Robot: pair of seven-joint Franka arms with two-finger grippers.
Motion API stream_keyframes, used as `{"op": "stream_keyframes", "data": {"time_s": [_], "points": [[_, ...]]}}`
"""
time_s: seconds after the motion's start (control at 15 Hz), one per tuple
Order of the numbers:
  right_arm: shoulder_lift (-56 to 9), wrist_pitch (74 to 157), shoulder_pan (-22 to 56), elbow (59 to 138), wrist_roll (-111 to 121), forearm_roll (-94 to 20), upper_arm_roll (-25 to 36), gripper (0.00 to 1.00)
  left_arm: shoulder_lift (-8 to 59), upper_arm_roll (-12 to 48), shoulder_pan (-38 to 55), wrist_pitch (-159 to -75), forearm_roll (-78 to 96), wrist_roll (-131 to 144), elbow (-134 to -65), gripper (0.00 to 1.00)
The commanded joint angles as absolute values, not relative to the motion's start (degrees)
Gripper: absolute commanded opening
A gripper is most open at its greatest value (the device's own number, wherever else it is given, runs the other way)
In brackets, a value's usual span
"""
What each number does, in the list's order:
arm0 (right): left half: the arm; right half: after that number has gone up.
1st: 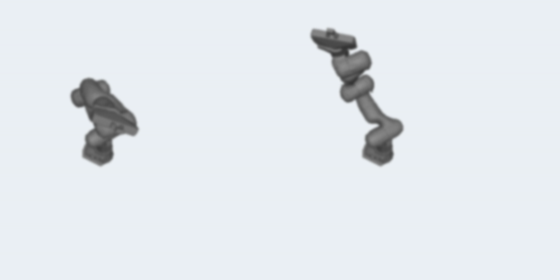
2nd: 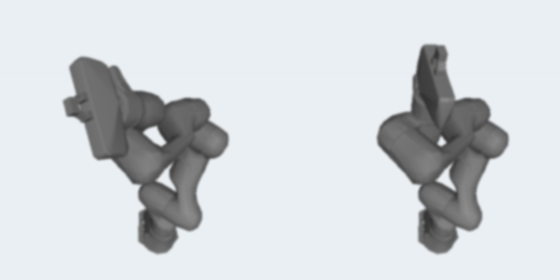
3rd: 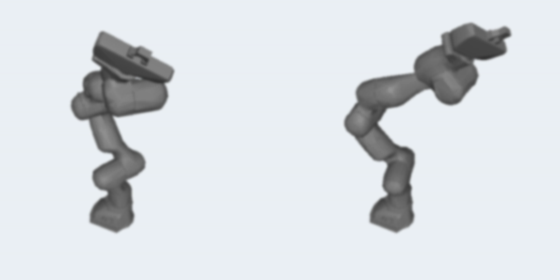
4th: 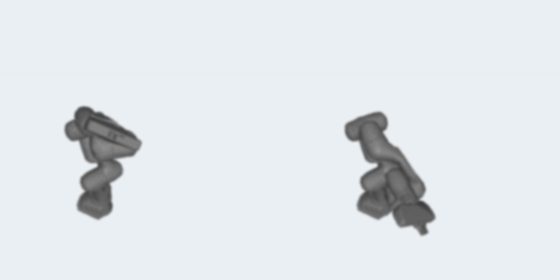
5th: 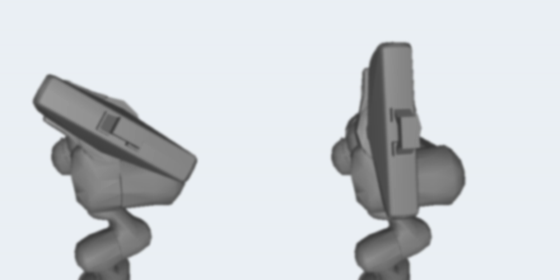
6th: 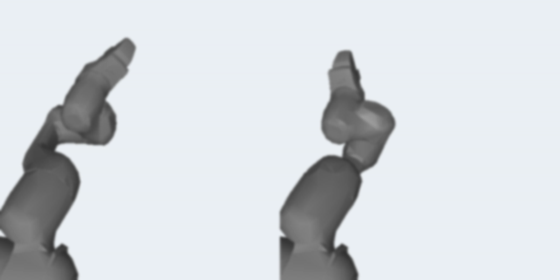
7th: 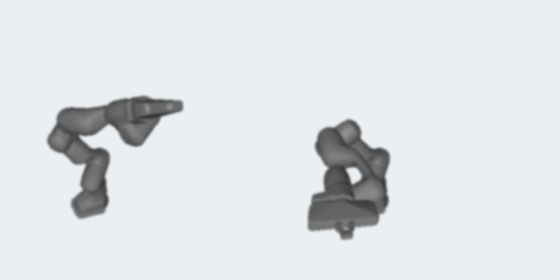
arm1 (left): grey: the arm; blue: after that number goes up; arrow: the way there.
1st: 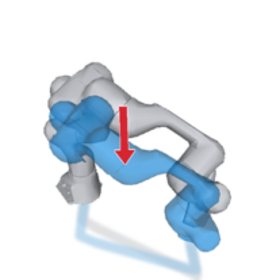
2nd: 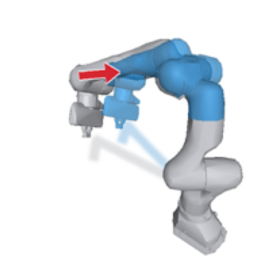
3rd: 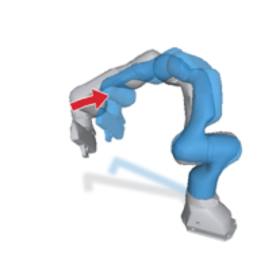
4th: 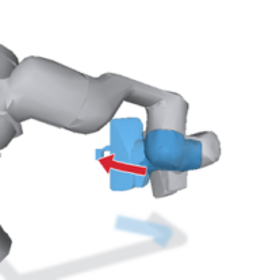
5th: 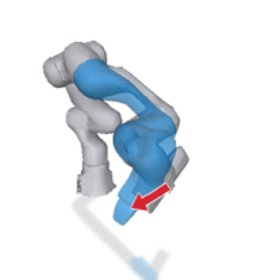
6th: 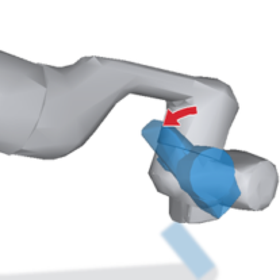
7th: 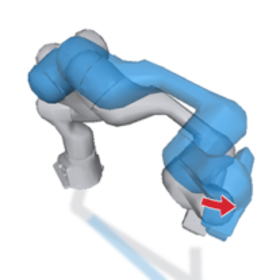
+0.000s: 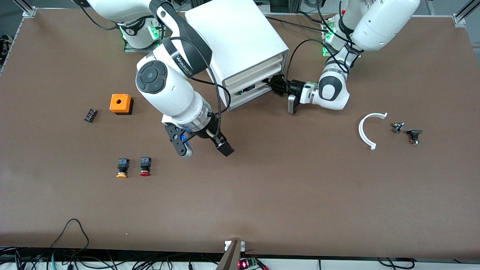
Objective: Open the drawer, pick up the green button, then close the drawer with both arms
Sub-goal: 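Grasp the drawer handle with the left gripper and pull the drawer out, then grasp the green button with the right gripper while the left gripper releases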
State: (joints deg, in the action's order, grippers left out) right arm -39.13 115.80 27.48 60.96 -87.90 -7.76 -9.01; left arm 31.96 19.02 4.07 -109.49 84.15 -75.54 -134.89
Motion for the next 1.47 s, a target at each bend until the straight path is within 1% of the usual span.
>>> {"op": "stream_keyframes", "data": {"time_s": [0.0,0.07,0.33,0.53,0.93,1.07,1.2,1.27,1.33,1.4], "points": [[-41.0,116.4,27.7,58.1,-90.2,-8.5,-9.7,1.0,32.1,19.5,0.3,-108.9,85.1,-75.7,-133.5,0.0],[-41.0,116.7,28.1,58.1,-90.3,-8.4,-9.6,1.0,32.1,19.4,-1.0,-108.5,84.9,-75.1,-132.6,0.0],[-42.0,116.8,30.1,58.1,-92.2,-8.3,-9.4,1.0,32.7,18.2,-1.2,-107.8,81.5,-70.7,-128.2,0.0],[-43.2,116.6,33.1,58.1,-94.7,-7.6,-9.1,1.0,33.6,15.6,-1.2,-107.7,76.5,-65.4,-122.6,0.0],[-47.5,116.4,38.4,58.3,-100.3,-1.9,-9.0,1.0,39.4,15.2,-6.2,-107.3,66.5,-60.7,-112.5,0.0],[-48.9,117.1,39.5,58.2,-101.9,-1.3,-9.0,1.0,40.5,15.2,-6.6,-107.4,65.9,-60.6,-110.8,0.0],[-50.2,119.0,40.5,58.2,-103.4,-1.2,-8.9,1.0,40.4,15.1,-6.8,-107.3,65.7,-60.6,-110.7,0.0],[-51.0,120.2,41.0,58.2,-103.8,-1.2,-8.8,1.0,40.3,15.1,-7.2,-107.3,65.7,-60.6,-110.8,0.6],[-51.8,121.7,41.7,58.2,-104.2,-1.2,-8.3,1.0,40.3,15.1,-7.4,-106.8,65.7,-60.8,-110.8,1.0],[-52.4,123.2,42.7,58.2,-104.4,-1.2,-7.6,1.0,40.3,15.1,-7.7,-105.5,65.7,-60.6,-110.7,1.0]]}}
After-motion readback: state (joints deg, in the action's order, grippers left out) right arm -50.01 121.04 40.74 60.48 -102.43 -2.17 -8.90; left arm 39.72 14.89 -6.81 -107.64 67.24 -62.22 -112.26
